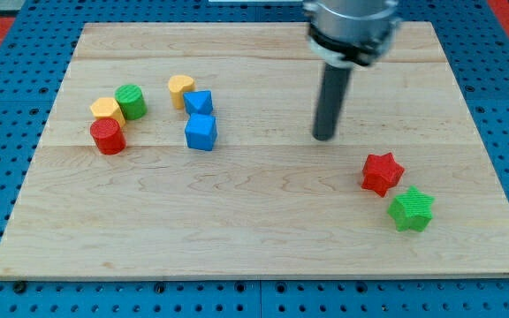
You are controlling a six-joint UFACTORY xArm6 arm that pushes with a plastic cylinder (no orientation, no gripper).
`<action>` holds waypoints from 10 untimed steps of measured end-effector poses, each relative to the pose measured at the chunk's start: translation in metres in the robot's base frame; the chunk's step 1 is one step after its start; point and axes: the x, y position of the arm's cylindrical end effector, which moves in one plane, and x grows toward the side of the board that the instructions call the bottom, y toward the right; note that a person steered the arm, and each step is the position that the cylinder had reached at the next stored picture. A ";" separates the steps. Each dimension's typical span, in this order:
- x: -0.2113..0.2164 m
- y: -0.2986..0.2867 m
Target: Separate the triangle from the blue cube
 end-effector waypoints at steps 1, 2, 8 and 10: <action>-0.059 -0.077; -0.080 -0.142; 0.045 -0.079; 0.083 -0.068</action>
